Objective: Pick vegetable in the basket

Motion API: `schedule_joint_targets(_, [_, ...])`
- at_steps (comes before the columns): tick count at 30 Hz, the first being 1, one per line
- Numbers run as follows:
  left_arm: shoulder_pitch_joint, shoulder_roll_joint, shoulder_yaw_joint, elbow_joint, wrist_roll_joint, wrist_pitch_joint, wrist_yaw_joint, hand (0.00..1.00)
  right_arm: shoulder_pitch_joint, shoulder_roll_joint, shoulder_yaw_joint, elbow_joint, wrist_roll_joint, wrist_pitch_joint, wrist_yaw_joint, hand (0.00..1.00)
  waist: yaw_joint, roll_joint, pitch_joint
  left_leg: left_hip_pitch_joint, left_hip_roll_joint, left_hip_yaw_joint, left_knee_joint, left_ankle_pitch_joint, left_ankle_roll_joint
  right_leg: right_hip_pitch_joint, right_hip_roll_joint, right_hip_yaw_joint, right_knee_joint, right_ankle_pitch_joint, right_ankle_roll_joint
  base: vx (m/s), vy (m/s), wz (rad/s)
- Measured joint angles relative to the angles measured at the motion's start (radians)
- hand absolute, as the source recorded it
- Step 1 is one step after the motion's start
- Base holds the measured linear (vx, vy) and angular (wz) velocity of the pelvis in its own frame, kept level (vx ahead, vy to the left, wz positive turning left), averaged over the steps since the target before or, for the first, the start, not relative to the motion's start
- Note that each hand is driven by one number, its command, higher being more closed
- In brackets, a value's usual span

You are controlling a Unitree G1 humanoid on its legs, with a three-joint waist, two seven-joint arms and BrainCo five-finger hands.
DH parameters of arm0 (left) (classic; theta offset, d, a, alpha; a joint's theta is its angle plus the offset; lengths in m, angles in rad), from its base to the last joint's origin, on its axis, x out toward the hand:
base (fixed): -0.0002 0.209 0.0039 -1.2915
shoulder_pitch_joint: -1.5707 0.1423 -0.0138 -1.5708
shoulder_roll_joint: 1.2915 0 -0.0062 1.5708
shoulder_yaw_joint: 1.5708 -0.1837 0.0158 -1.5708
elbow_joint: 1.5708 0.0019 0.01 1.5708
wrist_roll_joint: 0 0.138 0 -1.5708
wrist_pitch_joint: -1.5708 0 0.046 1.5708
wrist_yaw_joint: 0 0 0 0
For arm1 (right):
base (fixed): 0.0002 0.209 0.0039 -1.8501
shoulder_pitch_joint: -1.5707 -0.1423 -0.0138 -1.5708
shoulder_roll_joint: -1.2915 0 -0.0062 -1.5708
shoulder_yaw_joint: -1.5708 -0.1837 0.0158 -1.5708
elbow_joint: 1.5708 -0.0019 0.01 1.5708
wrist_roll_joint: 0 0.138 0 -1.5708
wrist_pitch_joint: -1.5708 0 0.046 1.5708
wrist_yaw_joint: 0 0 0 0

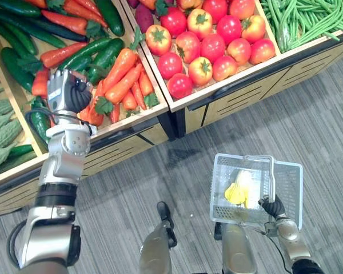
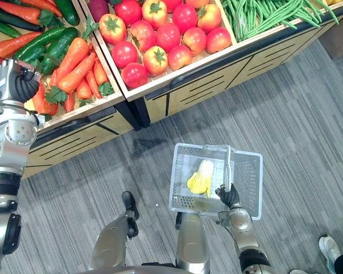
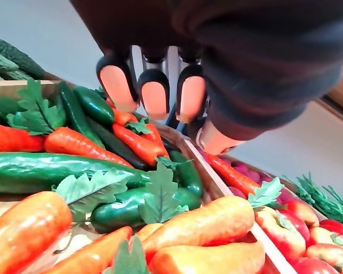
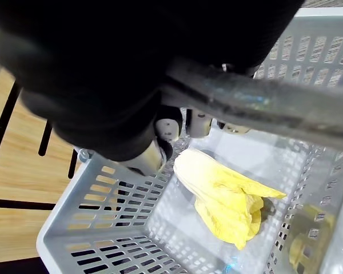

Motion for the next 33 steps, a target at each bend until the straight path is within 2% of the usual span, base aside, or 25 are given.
schedule_joint_targets(1, [0.004,-0.003,0.008,-0.001,0.0,0.0,0.001,1.0,0.0,0.0,0.0,0.001,0.0,0.0,-0.001,1.0,0.002,0.0,0.0,0.0,0.0,-0.001,0.0,0.0,0.0,0.001,0.0,0.0,0.0,0.0,0.0,0.0,0.0,0.0])
schedule_joint_targets(2, [0.007,-0.007,0.012,-0.001,0.0,0.001,0.003,0.0,0.002,0.0,0.0,0.002,0.0,0.0,-0.001,1.0,0.005,0.0,0.0,0.002,0.0,-0.003,0.002,0.0,0.0,0.003,0.0,0.0,0.001,0.0,0.0,0.0,0.0,0.0])
schedule_joint_targets(10, [0.017,-0.02,0.017,-0.002,0.0,0.014,0.03,0.0,0.019,0.029,0.0,0.009,-0.001,0.0,-0.011,1.0,0.013,-0.004,-0.031,0.01,-0.003,-0.017,0.0,0.002,0.003,0.018,-0.004,-0.011,0.001,0.0,0.001,-0.01,0.007,0.04])
schedule_joint_targets(18, [-0.015,-0.08,0.011,0.014,0.008,0.07,0.031,0.0,0.02,0.03,0.0,0.021,-0.002,0.0,-0.014,1.0,0.012,-0.005,-0.044,-0.001,-0.007,-0.022,-0.001,0.007,0.005,0.011,-0.008,-0.016,0.001,0.002,0.003,0.0,0.001,0.0])
schedule_joint_targets(24, [-0.048,-0.108,0.002,0.04,0.008,0.077,0.031,0.0,0.015,0.032,0.0,0.021,-0.002,0.0,-0.014,1.0,0.006,-0.007,-0.045,-0.005,-0.007,-0.015,-0.004,0.007,0.005,-0.002,-0.006,-0.007,0.005,0.002,0.003,0.01,0.003,-0.04])
schedule_joint_targets(27, [-0.049,-0.116,0.001,0.044,0.009,0.077,0.031,0.0,0.009,0.038,0.001,0.021,-0.002,0.0,-0.013,1.0,-0.012,-0.011,-0.047,-0.005,-0.006,-0.014,-0.005,0.007,0.005,-0.004,-0.005,-0.006,0.005,0.002,0.003,0.0,0.0,0.0])
schedule_joint_targets(33, [-0.051,-0.117,-0.005,0.051,0.009,0.077,0.03,0.0,0.009,0.043,0.001,0.022,-0.002,0.001,-0.013,1.0,-0.013,-0.024,-0.056,-0.005,-0.006,0.008,-0.013,0.006,0.005,-0.021,-0.002,0.015,0.0,0.008,0.0,0.01,0.002,-0.1])
